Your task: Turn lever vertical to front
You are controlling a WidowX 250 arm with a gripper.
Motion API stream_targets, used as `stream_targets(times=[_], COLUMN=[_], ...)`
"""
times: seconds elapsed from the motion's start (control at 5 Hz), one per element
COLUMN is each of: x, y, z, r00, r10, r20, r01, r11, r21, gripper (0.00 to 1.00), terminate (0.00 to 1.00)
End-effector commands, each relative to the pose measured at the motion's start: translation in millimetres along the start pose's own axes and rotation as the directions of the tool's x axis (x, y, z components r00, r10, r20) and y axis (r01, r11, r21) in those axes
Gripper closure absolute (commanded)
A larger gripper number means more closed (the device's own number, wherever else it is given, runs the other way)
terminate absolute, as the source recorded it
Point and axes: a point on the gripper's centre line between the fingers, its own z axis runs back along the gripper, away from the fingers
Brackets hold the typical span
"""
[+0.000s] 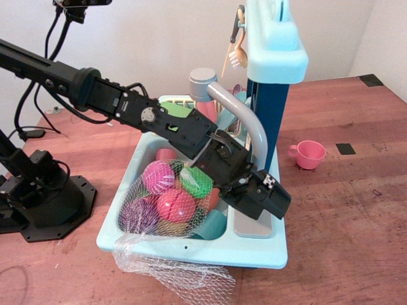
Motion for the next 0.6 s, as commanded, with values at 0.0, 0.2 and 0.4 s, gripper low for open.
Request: stream_targets(times=[0.0,0.2,0.4], x=[31.4,28.0,28.7], y=[28.8,45.5,58.6], z=[32.6,57.6,68.1], r00=[0.996,0.992,0.99], r10=[-0.021,-0.006,0.006], r20=[0.089,0.123,0.141], r01=[0.016,-0.002,-0.015], r11=[0.998,0.998,0.998], r21=[0.063,0.068,0.065], gripper=[0.0,0.0,0.0], terminate=[0.0,0.0,0.0])
